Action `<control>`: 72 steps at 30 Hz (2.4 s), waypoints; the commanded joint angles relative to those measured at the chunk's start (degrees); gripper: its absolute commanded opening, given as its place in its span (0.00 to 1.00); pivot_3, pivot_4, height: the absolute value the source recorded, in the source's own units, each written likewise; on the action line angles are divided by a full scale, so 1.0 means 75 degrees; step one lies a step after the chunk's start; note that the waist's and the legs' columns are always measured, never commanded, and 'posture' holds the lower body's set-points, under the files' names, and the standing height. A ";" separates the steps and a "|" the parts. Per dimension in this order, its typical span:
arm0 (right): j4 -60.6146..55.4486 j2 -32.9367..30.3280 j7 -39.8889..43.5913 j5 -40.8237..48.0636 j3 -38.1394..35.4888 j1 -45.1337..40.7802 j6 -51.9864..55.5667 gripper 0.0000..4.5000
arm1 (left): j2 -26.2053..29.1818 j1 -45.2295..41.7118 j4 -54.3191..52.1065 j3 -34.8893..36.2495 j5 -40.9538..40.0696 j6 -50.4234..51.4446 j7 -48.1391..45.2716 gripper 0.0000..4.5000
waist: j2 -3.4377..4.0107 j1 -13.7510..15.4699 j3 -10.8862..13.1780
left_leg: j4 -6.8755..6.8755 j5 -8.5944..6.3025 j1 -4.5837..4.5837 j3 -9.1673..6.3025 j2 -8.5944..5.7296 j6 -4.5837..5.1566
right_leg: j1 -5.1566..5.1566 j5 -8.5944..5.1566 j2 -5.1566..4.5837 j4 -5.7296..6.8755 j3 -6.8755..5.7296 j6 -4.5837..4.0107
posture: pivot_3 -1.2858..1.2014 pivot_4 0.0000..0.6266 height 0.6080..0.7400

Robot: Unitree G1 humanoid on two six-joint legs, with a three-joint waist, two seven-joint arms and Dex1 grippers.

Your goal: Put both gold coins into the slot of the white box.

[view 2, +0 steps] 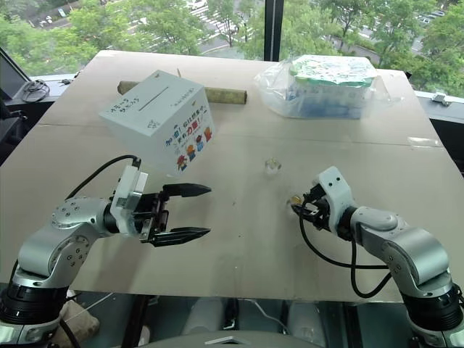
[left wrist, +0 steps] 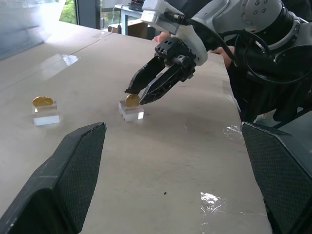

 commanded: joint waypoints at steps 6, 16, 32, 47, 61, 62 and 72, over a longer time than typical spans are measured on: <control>-0.0097 -0.0075 0.0190 -0.0179 -0.0147 0.0001 -0.0278 0.01 | 0.0102 0.0170 -0.0193 0.0234 -0.0046 -0.0227 -0.0091 1.00 | 0.0001 0.0006 0.0000 | -0.0001 0.0000 -0.0001 0.0000 0.0000 0.0000 | 0.0000 0.0000 -0.0001 -0.0002 0.0000 0.0000 | 0.52 0.24 1.00; -0.0496 0.0007 0.0536 0.0261 -0.0648 -0.0058 -0.0510 0.01 | -0.0103 -0.0297 -0.0048 0.0205 -0.0723 0.0900 0.0654 1.00 | 0.0002 0.0025 0.0002 | -0.0001 0.0000 -0.0001 -0.0003 0.0001 0.0000 | 0.0001 0.0000 -0.0001 -0.0001 -0.0002 0.0001 | 0.52 0.24 1.00; -0.1741 -0.0419 0.1355 0.1687 -0.0672 -0.1749 -0.0701 0.00 | -0.0875 -0.2601 0.0412 -0.0267 -0.2142 0.3059 0.1389 0.58 | -0.0001 0.0007 0.0005 | -0.0002 0.0000 0.0000 -0.0007 -0.0002 0.0000 | 0.0004 0.0001 0.0001 -0.0007 -0.0002 0.0001 | 0.52 0.24 1.00; -0.1832 -0.0686 0.1567 0.2056 -0.0263 -0.2282 -0.0881 0.00 | -0.1305 -0.3288 0.0847 -0.0716 -0.1594 0.2809 0.0867 0.46 | -0.0002 0.0009 0.0006 | -0.0002 0.0000 -0.0003 -0.0008 -0.0004 0.0000 | 0.0005 0.0001 0.0001 -0.0016 -0.0005 0.0002 | 0.52 0.24 1.00; -0.1714 -0.0565 0.1358 0.2421 -0.0127 -0.2800 -0.0726 0.00 | -0.1297 -0.3299 0.0804 -0.0816 -0.1351 0.2636 0.0619 0.19 | -0.0002 0.0009 0.0006 | -0.0002 0.0000 -0.0003 -0.0009 -0.0004 0.0000 | 0.0005 0.0001 0.0001 -0.0016 -0.0006 0.0002 | 0.52 0.24 1.00; -0.1712 -0.0567 0.1342 0.2449 -0.0116 -0.2822 -0.0716 0.00 | -0.1305 -0.3307 0.0815 -0.0818 -0.1335 0.2633 0.0607 0.19 | -0.0002 0.0014 0.0006 | -0.0002 0.0000 -0.0004 -0.0010 -0.0004 0.0000 | 0.0005 0.0001 0.0001 -0.0016 -0.0007 0.0002 | 0.52 0.24 1.00; -0.1696 -0.0605 0.1193 0.2670 -0.0113 -0.2865 -0.0667 0.00 | -0.1405 -0.3402 0.0888 -0.0821 -0.1366 0.2699 0.0498 0.01 | -0.0002 0.0008 0.0006 | -0.0002 0.0000 -0.0005 -0.0009 -0.0003 0.0000 | 0.0005 0.0001 0.0001 -0.0017 -0.0007 0.0002 | 0.52 0.24 1.00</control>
